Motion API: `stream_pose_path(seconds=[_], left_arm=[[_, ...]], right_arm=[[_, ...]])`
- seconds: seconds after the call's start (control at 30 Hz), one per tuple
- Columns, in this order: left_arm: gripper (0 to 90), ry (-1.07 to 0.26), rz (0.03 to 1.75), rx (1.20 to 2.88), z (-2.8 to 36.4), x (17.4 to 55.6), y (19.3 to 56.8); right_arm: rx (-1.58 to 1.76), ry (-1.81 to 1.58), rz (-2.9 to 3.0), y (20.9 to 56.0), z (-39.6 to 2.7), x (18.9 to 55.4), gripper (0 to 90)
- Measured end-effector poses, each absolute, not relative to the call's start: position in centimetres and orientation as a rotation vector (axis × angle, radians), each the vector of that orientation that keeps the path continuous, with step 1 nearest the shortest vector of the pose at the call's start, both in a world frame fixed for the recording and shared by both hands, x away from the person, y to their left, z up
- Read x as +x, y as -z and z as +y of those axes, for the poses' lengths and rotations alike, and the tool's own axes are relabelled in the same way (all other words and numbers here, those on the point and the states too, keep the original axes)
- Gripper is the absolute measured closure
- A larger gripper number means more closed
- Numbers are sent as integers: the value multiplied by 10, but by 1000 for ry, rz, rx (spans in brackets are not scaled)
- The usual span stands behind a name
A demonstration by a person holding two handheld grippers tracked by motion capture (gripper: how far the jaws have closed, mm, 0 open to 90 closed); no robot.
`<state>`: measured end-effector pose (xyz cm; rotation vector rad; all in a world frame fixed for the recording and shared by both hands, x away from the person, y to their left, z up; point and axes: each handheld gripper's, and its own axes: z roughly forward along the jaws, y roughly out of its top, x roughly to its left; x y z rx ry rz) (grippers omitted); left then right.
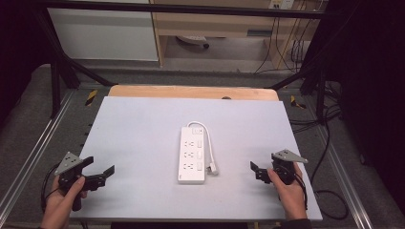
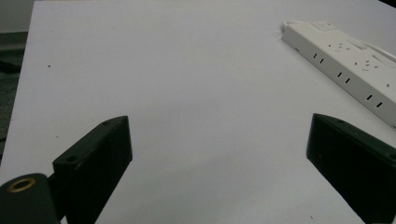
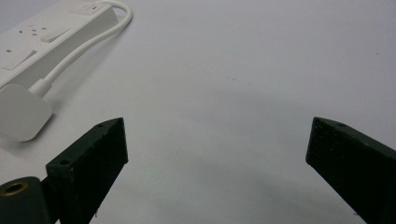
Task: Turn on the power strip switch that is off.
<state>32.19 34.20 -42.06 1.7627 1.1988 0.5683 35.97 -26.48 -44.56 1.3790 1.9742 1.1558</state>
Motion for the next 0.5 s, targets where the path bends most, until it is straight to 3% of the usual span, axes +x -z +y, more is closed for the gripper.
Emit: stream_pose_path(seconds=[0.5], left_arm=[[71, -556, 1207, 1788, 340, 323, 421]], right_arm=[[1368, -1132, 1982, 438, -265, 361, 54]])
